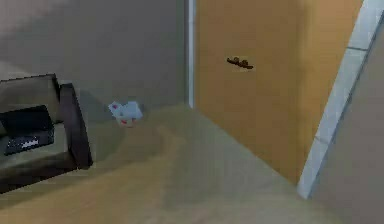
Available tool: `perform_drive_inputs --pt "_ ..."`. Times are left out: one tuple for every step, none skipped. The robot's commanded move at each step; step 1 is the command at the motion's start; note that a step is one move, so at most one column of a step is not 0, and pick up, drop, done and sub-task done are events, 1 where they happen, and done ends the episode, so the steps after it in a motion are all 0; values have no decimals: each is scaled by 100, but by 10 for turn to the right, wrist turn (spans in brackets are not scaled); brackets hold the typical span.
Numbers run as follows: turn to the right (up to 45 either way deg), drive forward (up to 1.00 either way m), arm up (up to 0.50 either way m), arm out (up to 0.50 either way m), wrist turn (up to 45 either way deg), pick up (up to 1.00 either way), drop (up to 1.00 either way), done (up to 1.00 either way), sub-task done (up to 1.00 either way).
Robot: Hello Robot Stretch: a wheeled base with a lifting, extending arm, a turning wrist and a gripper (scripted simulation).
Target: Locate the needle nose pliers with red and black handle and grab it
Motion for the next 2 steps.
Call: perform_drive_inputs --pt "-450 0 0 0 0 0 0 0 0" --pt "-450 0 0 0 0 0 0 0 0"
